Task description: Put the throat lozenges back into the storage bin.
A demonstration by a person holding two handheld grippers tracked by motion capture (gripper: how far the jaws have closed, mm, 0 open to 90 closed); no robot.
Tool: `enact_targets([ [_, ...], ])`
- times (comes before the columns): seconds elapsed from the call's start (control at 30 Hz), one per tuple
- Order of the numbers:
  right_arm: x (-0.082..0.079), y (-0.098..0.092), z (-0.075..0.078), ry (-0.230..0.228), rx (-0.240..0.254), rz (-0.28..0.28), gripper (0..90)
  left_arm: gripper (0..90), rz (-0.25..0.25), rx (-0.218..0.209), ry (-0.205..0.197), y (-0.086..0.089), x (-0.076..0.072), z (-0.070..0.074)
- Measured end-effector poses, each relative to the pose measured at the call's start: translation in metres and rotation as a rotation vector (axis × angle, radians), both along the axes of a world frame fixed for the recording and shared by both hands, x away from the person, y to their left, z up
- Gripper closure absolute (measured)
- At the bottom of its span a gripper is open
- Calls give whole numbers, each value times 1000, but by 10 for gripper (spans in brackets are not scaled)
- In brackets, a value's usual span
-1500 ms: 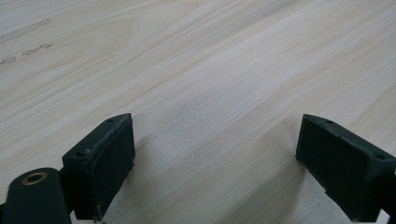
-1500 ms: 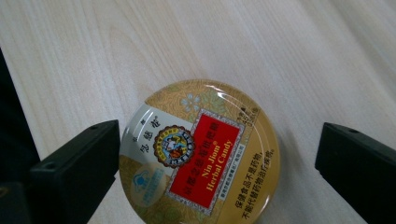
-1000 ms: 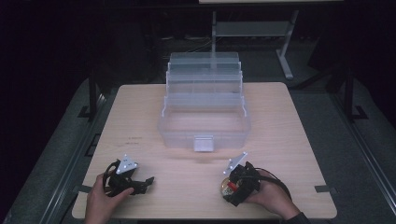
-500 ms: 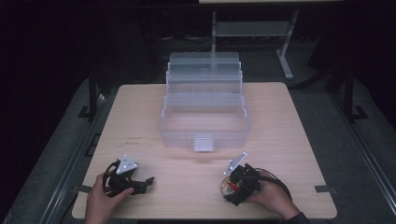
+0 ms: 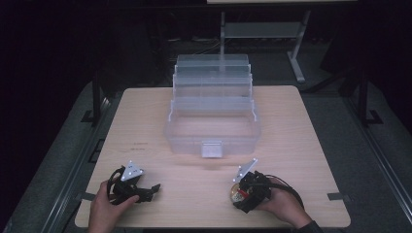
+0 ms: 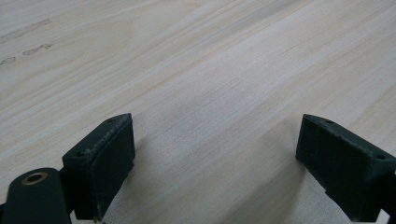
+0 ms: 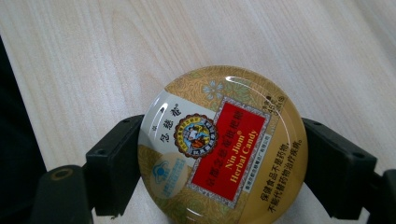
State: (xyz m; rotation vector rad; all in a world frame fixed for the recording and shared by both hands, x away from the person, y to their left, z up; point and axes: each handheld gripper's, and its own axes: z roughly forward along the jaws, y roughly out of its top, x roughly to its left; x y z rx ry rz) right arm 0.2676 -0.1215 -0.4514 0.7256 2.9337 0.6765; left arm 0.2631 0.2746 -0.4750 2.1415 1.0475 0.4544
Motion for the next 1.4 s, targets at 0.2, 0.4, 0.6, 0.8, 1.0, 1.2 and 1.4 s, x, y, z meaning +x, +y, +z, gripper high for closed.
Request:
enact_targets([
  [0.2, 0, -1, 1, -3, -3, -4, 197, 108, 0, 0, 0, 0, 0, 0],
  [0.4, 0, -3, 4, -3, 0, -14, 197, 108, 0, 0, 0, 0, 0, 0],
  [0.6, 1, -12, 9, -11, 6, -37, 198, 108, 0, 0, 0, 0, 0, 0],
  [0.8, 2, -21, 12, -15, 4, -60, 198, 108, 0, 0, 0, 0, 0, 0],
  [1.0, 4, -28, 14, -16, 7, -83, 198, 108, 0, 0, 0, 0, 0, 0],
  [1.2, 5, -36, 17, -21, 7, -101, 198, 108, 0, 0, 0, 0, 0, 0],
  [1.4, 7, -45, 22, -24, 11, -126, 198, 108, 0, 0, 0, 0, 0, 0],
])
